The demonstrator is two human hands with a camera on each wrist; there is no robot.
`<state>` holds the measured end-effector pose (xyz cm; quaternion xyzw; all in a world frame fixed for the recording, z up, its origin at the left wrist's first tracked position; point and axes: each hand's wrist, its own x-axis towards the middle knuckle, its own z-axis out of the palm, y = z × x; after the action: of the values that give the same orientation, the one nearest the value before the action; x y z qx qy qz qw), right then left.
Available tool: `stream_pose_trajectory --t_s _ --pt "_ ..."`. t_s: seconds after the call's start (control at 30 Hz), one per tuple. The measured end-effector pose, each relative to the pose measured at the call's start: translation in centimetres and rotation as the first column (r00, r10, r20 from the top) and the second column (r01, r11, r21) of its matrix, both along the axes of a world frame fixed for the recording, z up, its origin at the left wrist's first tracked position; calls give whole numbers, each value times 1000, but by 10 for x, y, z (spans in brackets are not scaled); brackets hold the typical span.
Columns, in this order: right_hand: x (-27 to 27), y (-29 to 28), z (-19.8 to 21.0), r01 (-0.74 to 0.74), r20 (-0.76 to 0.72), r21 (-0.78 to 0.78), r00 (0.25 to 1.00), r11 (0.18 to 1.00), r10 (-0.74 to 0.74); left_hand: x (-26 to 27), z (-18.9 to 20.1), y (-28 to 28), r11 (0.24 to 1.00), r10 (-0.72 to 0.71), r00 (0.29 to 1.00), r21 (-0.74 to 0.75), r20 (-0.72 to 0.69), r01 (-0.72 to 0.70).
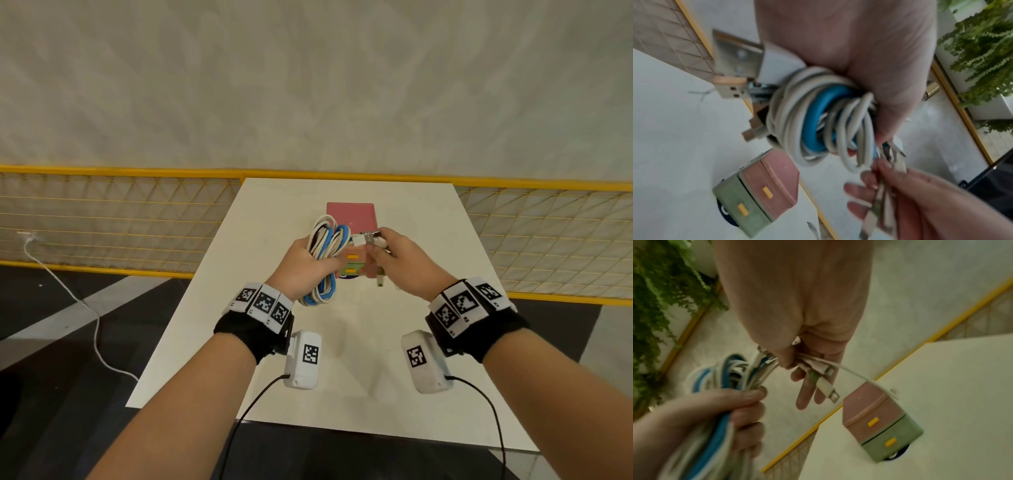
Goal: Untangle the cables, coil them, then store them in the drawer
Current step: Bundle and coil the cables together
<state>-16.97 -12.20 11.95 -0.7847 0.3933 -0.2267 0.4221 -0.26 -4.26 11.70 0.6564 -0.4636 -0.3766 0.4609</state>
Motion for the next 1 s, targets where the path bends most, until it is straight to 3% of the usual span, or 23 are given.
stream_pose_trajectory --t_s 0.17,0.3,0.4,0.53,0.77,0.9,0.97,1.0 --pt "18 16 -4 -24 329 419 936 907 -127 -17 -7 -1 992 35 978 -110 -205 -59" --pt "30 30 -2 -146 525 594 815 791 -244 -27 -2 -4 988 58 978 -129 -201 -85" --pt "31 32 0 -206 583 652 752 730 -308 -29 0 -6 988 91 980 -105 -178 -111" --pt "22 32 3 -271 573 628 796 730 -197 -29 -2 -9 990 106 987 -77 -119 -115" --pt "12 32 7 -254 381 509 923 822 49 -30 2 -4 971 180 964 -123 -197 -206" --pt "0 34 -8 -181 14 185 983 966 181 -25 10 -3 915 312 896 -156 -315 -373" --pt "-5 36 -25 -160 -224 5 962 987 157 -25 16 -2 905 317 882 -166 -348 -391" --pt "-6 38 -32 -165 -279 -14 948 986 155 -26 18 -1 906 310 880 -170 -360 -389"
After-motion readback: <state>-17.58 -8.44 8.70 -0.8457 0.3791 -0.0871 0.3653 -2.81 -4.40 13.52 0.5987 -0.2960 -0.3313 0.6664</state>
